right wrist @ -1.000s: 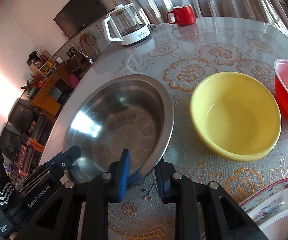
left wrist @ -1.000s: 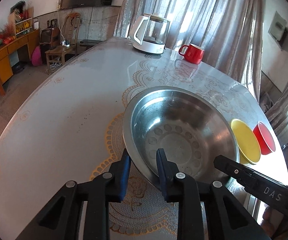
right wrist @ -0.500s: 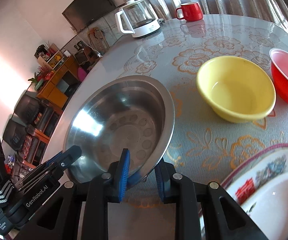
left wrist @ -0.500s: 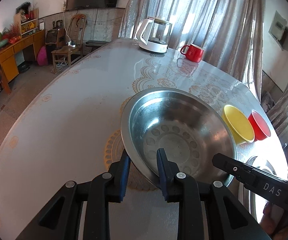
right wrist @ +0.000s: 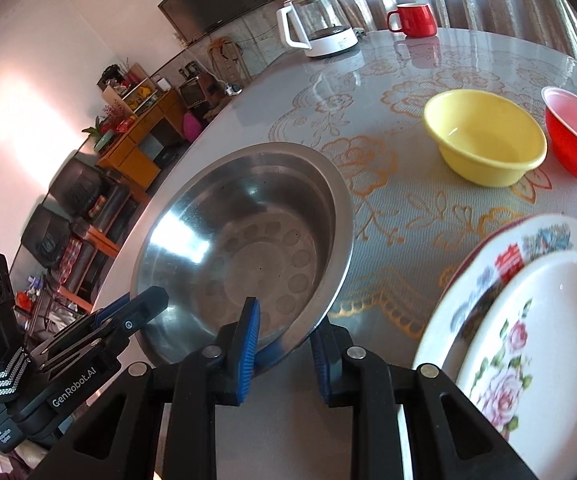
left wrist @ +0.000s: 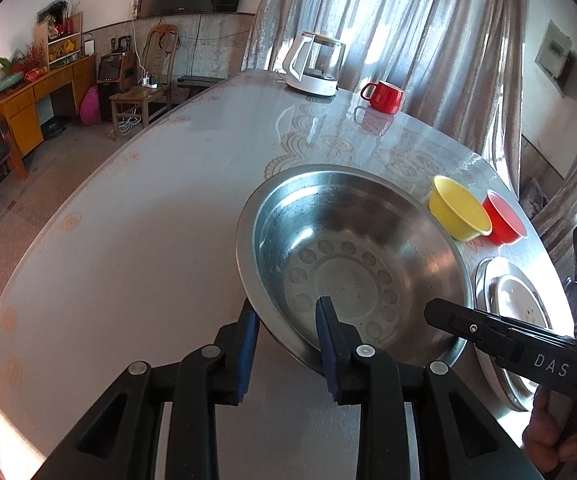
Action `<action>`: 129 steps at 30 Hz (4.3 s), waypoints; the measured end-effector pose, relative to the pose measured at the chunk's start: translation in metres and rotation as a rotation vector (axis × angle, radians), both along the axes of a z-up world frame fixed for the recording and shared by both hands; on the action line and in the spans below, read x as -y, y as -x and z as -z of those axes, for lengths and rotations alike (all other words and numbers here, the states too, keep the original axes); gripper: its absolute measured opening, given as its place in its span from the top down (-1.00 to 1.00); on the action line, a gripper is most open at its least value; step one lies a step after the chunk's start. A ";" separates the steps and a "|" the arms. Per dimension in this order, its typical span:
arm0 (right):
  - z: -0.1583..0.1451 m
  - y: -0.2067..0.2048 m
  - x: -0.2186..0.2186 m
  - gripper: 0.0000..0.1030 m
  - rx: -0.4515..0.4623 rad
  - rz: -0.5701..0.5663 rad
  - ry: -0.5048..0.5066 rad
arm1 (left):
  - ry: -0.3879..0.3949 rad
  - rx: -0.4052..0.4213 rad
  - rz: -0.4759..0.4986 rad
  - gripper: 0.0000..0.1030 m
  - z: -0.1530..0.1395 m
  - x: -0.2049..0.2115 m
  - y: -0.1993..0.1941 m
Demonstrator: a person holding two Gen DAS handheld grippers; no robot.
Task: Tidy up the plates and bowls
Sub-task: 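Slide the steel bowl with both grippers toward the plate stack, then open both grippers and release the steel bowl, then move both grippers to the yellow bowl rim and grip it, then lift the yellow bowl and carry it over the steel bowl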
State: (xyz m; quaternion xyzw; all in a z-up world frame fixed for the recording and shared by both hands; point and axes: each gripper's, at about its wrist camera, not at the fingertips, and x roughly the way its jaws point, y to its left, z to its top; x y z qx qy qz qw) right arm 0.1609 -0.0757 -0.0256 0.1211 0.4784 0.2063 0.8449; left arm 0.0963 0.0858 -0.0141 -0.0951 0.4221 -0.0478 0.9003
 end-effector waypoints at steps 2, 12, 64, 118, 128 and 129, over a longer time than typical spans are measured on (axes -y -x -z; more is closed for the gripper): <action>0.002 0.005 -0.001 0.53 -0.007 -0.011 0.000 | 0.009 -0.004 -0.002 0.40 0.003 -0.002 0.006; 0.003 0.015 -0.005 0.47 0.005 -0.071 -0.004 | -0.031 0.019 -0.031 0.35 0.000 -0.011 0.026; -0.017 -0.055 0.169 0.36 0.071 0.407 -0.086 | -0.076 0.046 0.235 -0.59 -0.048 0.142 -0.102; 0.006 -0.102 0.172 0.73 -0.006 0.405 -0.036 | 0.075 -0.181 0.313 0.62 0.003 0.196 -0.187; -0.007 -0.083 0.170 0.73 0.032 0.387 -0.058 | 0.039 -0.114 0.337 0.61 -0.016 0.191 -0.157; -0.009 -0.080 0.169 0.73 0.036 0.383 -0.066 | 0.036 -0.109 0.336 0.61 -0.018 0.189 -0.153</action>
